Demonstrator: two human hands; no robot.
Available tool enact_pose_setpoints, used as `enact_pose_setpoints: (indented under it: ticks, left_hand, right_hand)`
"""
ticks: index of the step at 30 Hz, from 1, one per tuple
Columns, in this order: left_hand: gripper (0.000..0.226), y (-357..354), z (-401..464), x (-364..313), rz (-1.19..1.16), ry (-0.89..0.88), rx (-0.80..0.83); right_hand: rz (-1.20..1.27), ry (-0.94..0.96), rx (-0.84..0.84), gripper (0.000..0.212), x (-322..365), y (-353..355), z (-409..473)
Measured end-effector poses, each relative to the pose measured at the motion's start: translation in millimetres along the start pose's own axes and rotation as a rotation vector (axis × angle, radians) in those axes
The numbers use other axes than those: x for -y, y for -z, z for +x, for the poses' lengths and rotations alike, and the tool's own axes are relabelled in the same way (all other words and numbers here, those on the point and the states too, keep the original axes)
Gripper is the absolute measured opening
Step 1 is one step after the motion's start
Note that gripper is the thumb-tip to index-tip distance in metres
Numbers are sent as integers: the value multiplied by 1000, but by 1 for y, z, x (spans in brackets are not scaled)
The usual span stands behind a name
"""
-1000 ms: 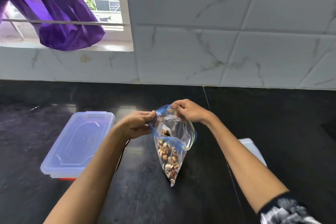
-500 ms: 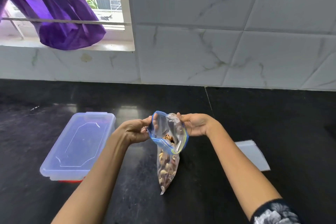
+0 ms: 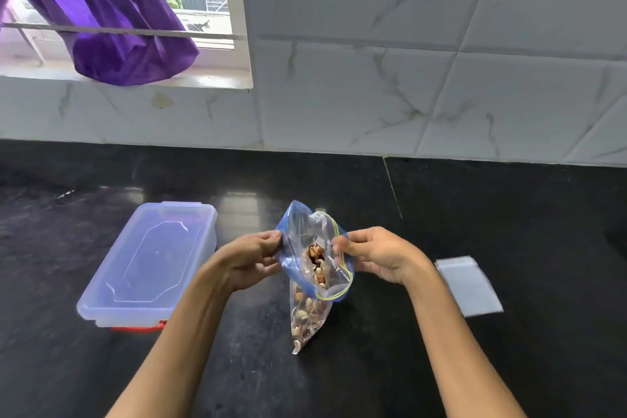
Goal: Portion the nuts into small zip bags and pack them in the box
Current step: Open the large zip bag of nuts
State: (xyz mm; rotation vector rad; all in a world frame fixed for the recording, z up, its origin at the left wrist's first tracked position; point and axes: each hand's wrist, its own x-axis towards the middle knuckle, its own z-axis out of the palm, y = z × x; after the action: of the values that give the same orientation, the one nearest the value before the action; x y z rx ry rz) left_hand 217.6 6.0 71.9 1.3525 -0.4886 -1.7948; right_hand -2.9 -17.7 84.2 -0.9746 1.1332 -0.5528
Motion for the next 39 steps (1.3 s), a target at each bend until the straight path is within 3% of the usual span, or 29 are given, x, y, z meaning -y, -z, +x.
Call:
enact_pose_setpoints:
  ticks: [3, 5, 7, 10, 12, 14, 17, 20, 22, 24, 26, 28, 30, 32, 34, 37, 39]
  left_hand:
    - [19, 4, -6, 5, -516, 97, 158]
    - [37, 1, -5, 14, -633, 117, 215]
    - [29, -1, 0, 23, -581, 158, 200]
    - [47, -8, 4, 29, -295, 88, 52]
    - [52, -18, -5, 28, 92, -55, -149]
    - [57, -24, -11, 25, 394, -309, -362]
    - [56, -33, -9, 13, 768, -582, -483]
    - [31, -41, -6, 7, 971, -590, -537]
    - [19, -39, -3, 7, 1009, -584, -591]
    - [17, -33, -1, 4, 1039, -527, -613]
    - [18, -29, -1, -1, 1128, -476, -598]
    - [30, -34, 6, -5, 1253, -543, -505]
    - [41, -43, 17, -6, 1395, -660, -405]
    - [28, -50, 28, -4, 1494, -741, -401]
    - [11, -52, 32, -7, 1514, -747, -426]
    - [22, -41, 34, -27, 1352, -537, -219]
    - [36, -29, 31, -41, 1014, -306, 15]
  right_hand:
    - [579, -73, 113, 12, -16, 11, 5]
    - [776, -41, 127, 53, -34, 15, 11]
    - [775, -30, 152, 65, -45, 15, 13]
    - [589, -69, 96, 23, -44, 6, 2]
    - [428, -63, -62, 29, -38, 5, -3]
    - [208, 22, -272, 35, -28, 2, -6]
    - [-226, 178, -470, 43, -11, -5, -6]
    - [-705, 248, -578, 21, -5, -14, -4]
    - [-767, 224, -583, 15, -6, -15, -4]
    - [-760, 172, -523, 23, -6, -11, -5]
    - [-829, 161, -480, 39, -2, -13, -5]
    - [-895, 235, -489, 55, 4, -19, 0]
    - [-989, 325, -500, 44, 11, -28, 7]
    - [-1149, 358, -527, 22, 13, -33, 15]
    - [-1221, 328, -513, 14, 16, -31, 20]
    - [-1057, 186, -335, 28, 28, -16, 23]
    - [-772, 69, -139, 33, 37, -2, 24]
